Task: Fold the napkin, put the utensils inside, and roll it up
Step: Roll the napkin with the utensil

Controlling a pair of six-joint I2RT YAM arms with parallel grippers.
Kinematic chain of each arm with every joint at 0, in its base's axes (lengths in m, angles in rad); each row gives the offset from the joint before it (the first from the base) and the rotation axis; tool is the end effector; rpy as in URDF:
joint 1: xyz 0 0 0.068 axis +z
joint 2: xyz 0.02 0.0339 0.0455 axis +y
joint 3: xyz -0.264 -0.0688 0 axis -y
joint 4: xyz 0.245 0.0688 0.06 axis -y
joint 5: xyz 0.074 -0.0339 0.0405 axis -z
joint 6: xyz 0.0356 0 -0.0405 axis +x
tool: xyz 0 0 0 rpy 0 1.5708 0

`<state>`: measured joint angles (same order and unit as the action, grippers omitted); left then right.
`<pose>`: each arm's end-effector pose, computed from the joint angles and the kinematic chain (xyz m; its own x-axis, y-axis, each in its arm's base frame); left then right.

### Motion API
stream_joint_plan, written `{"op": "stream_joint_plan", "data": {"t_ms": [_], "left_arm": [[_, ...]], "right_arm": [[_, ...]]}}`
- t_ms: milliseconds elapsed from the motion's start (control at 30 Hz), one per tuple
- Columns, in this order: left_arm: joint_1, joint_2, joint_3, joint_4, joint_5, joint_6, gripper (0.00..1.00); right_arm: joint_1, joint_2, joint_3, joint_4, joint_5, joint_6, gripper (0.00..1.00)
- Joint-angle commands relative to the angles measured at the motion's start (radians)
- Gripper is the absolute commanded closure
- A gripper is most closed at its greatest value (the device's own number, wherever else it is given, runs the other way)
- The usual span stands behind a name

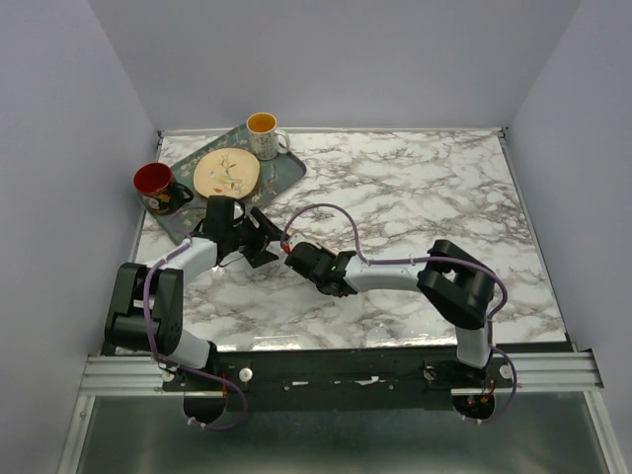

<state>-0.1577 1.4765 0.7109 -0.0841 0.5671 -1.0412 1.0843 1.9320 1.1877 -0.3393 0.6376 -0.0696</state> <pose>0.2755 -0.0632 0.1717 -0.7913 -0.6112 0.0147 -0.3963 0.4945 -0.7736 0.1974 0.3279 0.1480 -0.3718 -0.8225 -0.4304 -0.6073 0.5662 -0.5573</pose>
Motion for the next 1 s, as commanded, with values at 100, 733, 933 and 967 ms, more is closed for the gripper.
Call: {"op": "stream_joint_plan", "data": {"t_ms": [100, 733, 933, 967], "left_arm": [[-0.005, -0.015, -0.027, 0.003, 0.011, 0.015, 0.18], [-0.045, 0.013, 0.035, -0.046, 0.051, 0.098, 0.18], [-0.134, 0.071, 0.108, -0.028, 0.013, 0.053, 0.23], [-0.144, 0.091, 0.122, -0.032, 0.001, 0.049, 0.24]], "right_arm": [[-0.032, 0.018, 0.023, 0.017, -0.134, 0.019, 0.86], [-0.489, -0.065, -0.094, 0.222, -1.357, 0.575, 0.99], [-0.54, -0.009, -0.278, 0.713, -1.565, 0.912, 0.99], [-0.546, 0.002, -0.299, 0.841, -1.601, 0.957, 0.99]]}}
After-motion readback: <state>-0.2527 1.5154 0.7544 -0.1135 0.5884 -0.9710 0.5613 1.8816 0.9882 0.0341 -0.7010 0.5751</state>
